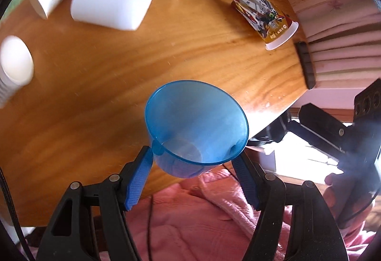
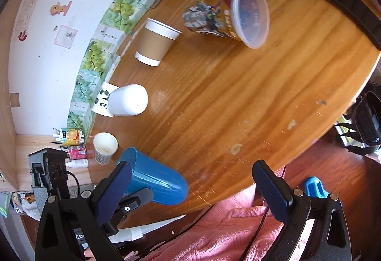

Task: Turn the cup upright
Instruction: 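Lift the blue cup with the left tool and rotate it upright, then grasp the blue cup with the right tool while the left tool releases it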

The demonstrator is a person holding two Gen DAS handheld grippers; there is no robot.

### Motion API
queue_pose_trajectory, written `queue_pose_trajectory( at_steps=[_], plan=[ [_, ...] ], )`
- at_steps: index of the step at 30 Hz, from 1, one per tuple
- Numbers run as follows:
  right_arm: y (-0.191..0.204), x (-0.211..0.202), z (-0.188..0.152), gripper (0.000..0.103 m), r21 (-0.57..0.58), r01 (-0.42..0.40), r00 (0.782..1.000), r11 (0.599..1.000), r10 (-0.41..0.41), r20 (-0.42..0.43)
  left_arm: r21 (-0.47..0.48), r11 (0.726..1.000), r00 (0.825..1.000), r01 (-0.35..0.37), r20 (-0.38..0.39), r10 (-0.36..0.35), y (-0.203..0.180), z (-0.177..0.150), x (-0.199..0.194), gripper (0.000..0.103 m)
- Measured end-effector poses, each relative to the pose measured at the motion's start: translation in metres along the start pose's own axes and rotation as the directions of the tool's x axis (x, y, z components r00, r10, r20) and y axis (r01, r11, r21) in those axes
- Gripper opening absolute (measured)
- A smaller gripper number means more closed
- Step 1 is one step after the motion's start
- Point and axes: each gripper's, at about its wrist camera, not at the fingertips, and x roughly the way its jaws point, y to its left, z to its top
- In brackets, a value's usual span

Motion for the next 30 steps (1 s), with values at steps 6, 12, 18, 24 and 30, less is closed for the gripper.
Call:
queue_pose_trajectory(
  at_steps=[6, 12, 18, 24, 30],
  plan=[
    [-0.004, 0.002, -0.005, 0.101, -0.015, 0.027, 0.999, 1.000, -0.027, -0.021, -0.047, 0.998, 0.999, 0.051, 0.023, -0.050, 0.009, 0.006, 0.002, 0.072],
    [0.012, 0.017, -0.007, 0.101, -0.091, 0.043, 0.996, 0.995, -0.050, -0.076, -0.098, 0.992, 0.996, 0.083, 0.044, -0.079, 0.024, 0.022, 0.004, 0.070],
    [0.033, 0.033, -0.006, 0.101, -0.164, 0.059, 0.991, 0.985, -0.077, -0.111, -0.113, 0.989, 0.995, 0.094, 0.025, -0.092, 0.038, 0.034, 0.006, 0.070],
    [0.049, 0.049, 0.003, 0.101, -0.180, 0.065, 0.985, 0.982, -0.092, -0.145, -0.138, 0.985, 0.994, 0.104, 0.042, -0.099, 0.053, 0.043, 0.003, 0.070],
    [0.059, 0.067, 0.015, 0.101, -0.170, 0.083, 0.981, 0.982, -0.110, -0.157, -0.136, 0.986, 0.993, 0.101, 0.069, -0.092, 0.064, 0.046, -0.003, 0.071]
  ],
)
